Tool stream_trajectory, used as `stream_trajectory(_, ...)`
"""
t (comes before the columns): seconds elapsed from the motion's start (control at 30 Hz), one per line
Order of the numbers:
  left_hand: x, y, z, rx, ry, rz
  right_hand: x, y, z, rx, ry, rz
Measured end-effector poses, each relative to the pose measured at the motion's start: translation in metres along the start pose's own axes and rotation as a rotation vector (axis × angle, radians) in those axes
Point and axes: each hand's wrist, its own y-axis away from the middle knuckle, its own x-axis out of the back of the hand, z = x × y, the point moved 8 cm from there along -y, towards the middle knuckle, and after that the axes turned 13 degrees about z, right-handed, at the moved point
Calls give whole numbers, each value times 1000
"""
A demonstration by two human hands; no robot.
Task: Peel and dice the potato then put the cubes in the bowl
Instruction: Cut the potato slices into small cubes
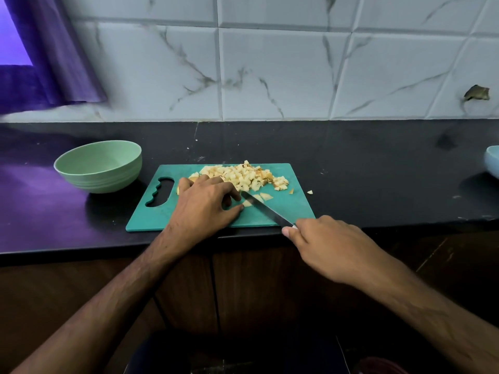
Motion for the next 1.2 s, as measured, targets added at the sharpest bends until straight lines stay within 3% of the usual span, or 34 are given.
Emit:
stream_trajectory(0.37,-6,-3,4,11,20,-5,-16,-16,-11,9,-48,-6)
stream_trajectory(0.53,4,1,1,-49,-43,37,4,-18,-3,19,-65,-14)
stream_trajectory(0.77,32,-2,-46,34,-67,173,7,5,8,78,9,-76)
stream_trajectory(1.2,29,8,-66,4,-105,124,3,-48,18,101,86,-24)
